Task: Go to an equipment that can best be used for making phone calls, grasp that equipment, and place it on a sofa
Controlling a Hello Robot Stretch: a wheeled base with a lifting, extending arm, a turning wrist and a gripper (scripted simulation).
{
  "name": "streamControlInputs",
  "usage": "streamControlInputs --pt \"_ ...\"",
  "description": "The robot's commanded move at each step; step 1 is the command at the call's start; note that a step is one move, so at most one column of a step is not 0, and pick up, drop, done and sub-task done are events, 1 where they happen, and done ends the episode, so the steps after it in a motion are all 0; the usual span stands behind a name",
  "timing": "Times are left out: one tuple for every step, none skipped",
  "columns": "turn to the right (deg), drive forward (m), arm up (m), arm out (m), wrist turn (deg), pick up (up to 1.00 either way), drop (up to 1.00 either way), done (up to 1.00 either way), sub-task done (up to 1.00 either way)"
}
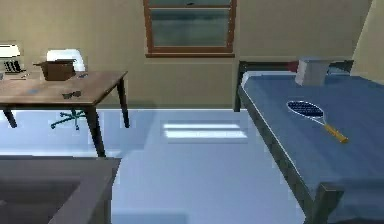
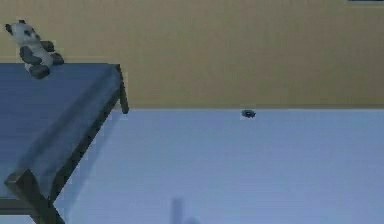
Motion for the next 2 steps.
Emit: streamControlInputs --pt "0.0 1.00 0.00 0.00 0.0 0.00 0.00 0.00 0.00" --pt "-27.0 0.00 0.00 0.00 0.0 0.00 0.00 0.00 0.00"
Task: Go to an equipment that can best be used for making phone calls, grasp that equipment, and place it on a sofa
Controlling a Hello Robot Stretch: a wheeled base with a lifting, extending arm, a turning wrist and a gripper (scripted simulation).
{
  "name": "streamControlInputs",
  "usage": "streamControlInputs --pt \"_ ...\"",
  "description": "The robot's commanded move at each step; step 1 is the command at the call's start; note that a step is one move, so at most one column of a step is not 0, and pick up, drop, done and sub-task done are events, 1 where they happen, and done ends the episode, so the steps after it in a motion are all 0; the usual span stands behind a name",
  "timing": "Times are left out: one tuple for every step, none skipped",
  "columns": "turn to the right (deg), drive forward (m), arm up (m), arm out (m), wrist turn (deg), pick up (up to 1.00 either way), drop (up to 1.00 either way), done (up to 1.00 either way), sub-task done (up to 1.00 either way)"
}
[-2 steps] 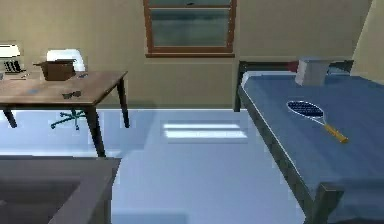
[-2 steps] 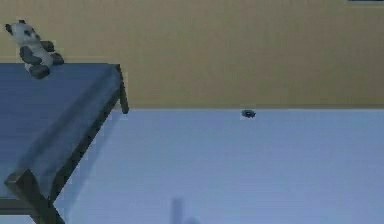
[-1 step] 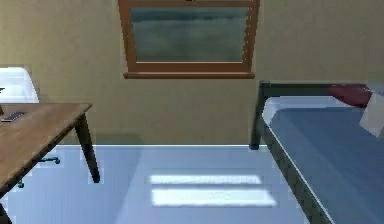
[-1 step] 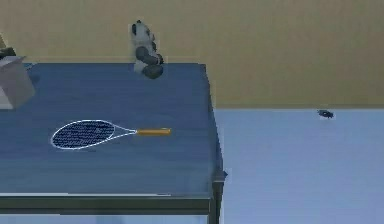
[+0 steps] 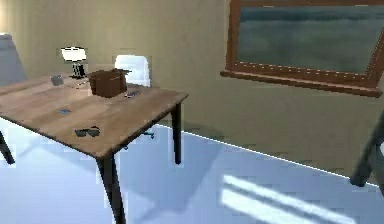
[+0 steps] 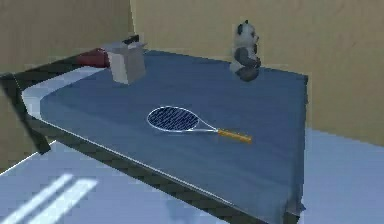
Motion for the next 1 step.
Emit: streamControlInputs --pt "0.0 1.00 0.00 0.00 0.0 0.00 0.00 0.00 0.00"
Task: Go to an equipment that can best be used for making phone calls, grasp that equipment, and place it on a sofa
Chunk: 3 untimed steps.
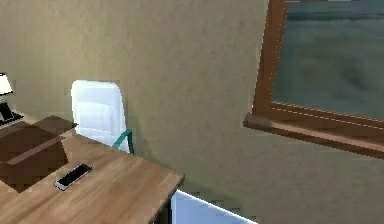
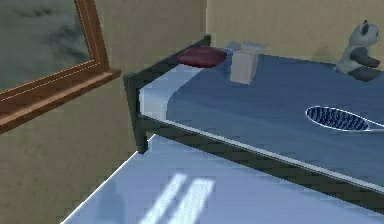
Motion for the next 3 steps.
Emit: streamControlInputs --pt "0.0 0.05 0.00 0.00 0.0 0.00 0.00 0.00 0.00" --pt "-45.0 0.00 0.00 0.00 0.0 0.00 0.00 0.00 0.00" --pt "-45.0 0.00 0.00 0.00 0.0 0.00 0.00 0.00 0.00"
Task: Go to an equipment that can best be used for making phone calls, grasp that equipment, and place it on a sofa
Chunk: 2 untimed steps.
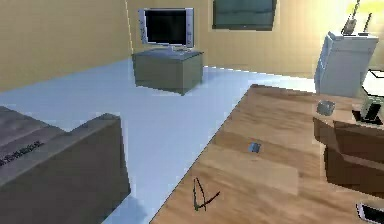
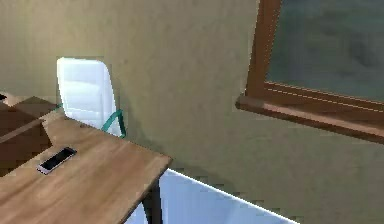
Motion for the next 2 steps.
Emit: streamControlInputs --pt "-33.0 0.00 0.00 0.00 0.0 0.00 0.00 0.00 0.00" --pt "0.0 0.00 0.50 0.00 0.0 0.00 0.00 0.00 0.00"
